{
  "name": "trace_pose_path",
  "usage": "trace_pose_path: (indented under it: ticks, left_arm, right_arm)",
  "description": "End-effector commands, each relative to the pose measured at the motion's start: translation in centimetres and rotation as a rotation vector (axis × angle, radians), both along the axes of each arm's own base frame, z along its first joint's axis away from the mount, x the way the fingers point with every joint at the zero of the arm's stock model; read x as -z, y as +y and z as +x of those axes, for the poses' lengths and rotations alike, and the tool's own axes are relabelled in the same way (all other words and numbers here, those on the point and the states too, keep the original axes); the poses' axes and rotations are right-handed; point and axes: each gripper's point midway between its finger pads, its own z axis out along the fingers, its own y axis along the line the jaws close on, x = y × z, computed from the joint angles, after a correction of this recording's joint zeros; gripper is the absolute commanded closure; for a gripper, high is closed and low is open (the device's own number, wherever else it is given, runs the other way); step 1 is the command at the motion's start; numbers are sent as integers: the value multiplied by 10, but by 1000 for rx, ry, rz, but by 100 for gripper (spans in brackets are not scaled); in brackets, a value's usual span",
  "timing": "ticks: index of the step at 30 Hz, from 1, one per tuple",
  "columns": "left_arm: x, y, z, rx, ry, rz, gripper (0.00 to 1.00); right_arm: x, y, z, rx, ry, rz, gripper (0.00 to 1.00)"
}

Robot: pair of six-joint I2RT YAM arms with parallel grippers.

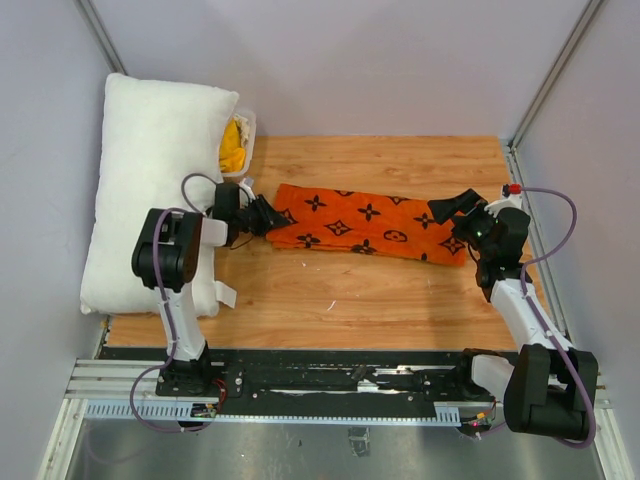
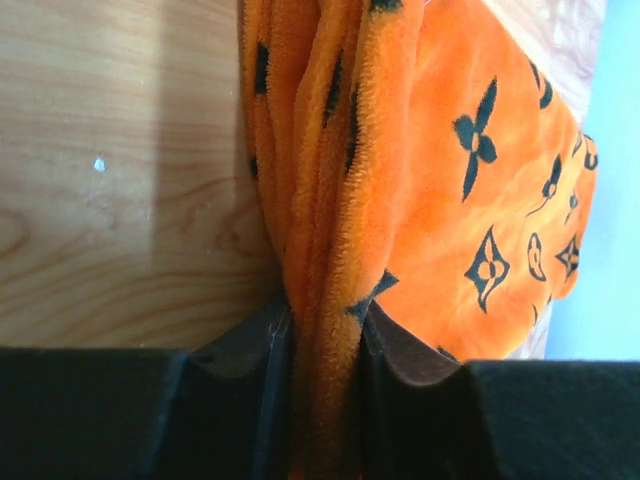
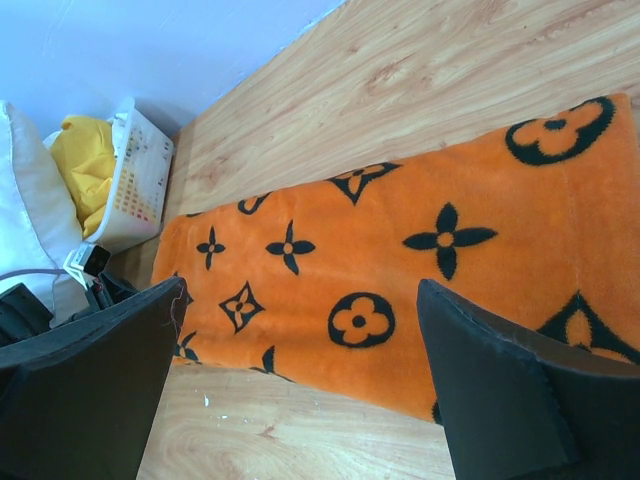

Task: Remove the pillowcase from the pillow
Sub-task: Fold the pillowcase at the center of the board.

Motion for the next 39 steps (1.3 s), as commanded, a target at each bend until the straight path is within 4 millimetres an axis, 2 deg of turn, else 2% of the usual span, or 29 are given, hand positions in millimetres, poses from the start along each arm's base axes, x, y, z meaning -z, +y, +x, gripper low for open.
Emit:
trace_pose_path:
  ticks: [1,2,5,8,11,16,18,22,25,28,33,39]
  left_arm:
    - [5,26,-7,-135,93,114,76]
    - [-2,31,-4,-151,76,146,85]
    - [-31,50,7,-203,12,253,98]
    - [-66,65,17,-254,-60,344,99]
    - [-97,72,26,-292,-119,430,99]
    - [-120,76,30,-314,-157,633,99]
    - [-127,86,31,-332,-167,710,100]
    - [-149,118,29,-427,-182,859,100]
    - [-171,123,30,-449,-236,884,98]
    - [-193,117,30,-455,-298,946,97]
    - [-222,88,30,-416,-400,1118,97]
    - [-227,24,26,-232,-509,1228,97]
  right_arm:
    - [-2,7,-2,-28,-13,0,2]
    - [-2,7,-2,-28,-11,1,1]
    - [-2,8,-2,-31,-10,1,1]
    - [-2,9,-2,-32,-7,2,2]
    - [1,12,-2,-33,2,-1,1]
    - [1,15,-1,-44,13,-5,1]
    - [1,15,-1,-43,17,-17,2]
    - [3,13,-3,-34,30,-29,1]
    - [4,15,-1,-41,35,-27,1]
    - [5,18,0,-52,42,-26,1]
    - [6,19,0,-56,52,-30,1]
    - [6,18,0,-54,64,-43,1]
